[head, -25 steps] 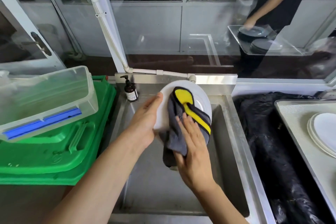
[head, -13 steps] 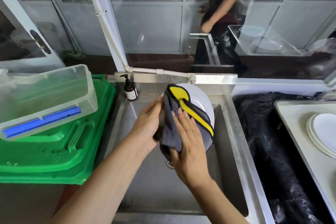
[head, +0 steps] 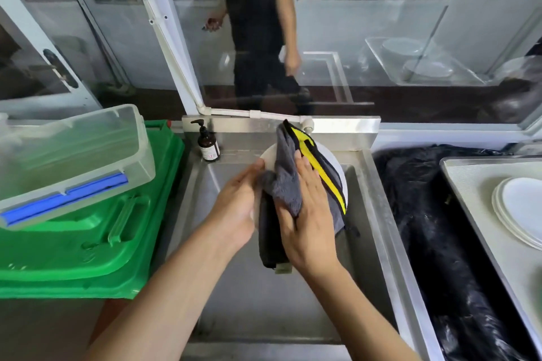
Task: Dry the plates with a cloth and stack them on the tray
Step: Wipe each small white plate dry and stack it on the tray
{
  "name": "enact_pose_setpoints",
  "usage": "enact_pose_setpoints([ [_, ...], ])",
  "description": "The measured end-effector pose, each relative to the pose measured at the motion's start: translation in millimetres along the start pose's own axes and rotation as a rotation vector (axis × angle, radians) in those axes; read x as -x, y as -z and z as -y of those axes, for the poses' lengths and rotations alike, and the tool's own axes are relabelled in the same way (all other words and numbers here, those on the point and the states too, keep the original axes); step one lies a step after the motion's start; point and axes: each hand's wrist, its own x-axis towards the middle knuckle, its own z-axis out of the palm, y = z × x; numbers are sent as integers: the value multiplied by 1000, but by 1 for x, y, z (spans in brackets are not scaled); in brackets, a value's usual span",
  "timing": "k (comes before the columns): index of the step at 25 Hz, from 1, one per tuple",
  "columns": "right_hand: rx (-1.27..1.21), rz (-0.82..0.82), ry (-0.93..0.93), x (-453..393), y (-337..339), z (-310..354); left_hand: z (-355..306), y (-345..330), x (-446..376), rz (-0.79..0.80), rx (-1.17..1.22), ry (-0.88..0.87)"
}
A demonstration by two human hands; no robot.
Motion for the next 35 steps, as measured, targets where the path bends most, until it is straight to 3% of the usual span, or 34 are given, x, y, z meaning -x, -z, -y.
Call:
enact_pose_setpoints([
  [6,19,-23,8,-66,21,-18,-8,-3,8,30,1,-66],
  [11,-269,-198,-482,-31,37,-56,-26,-4,7,-1,23,-60],
  [14,-373,-288,-532,13,23,-44,-34,-6,3,21,42,-80],
  [17,-350,-286,-391,33,7,-22,-33,-14,4,2,71,-85],
  [22,112,-95,98,30,-7,-1,-19,-22,2,-14,39,-95],
  [28,199,-14,261,42,-2,-21,-28,-15,6,-65,87,-42],
  [30,138,-20,171,50,3,-31,-30,-14,7,-21,111,-53],
  [35,-329,-267,-392,33,20,-29,-30,-5,13,115,52,-57],
])
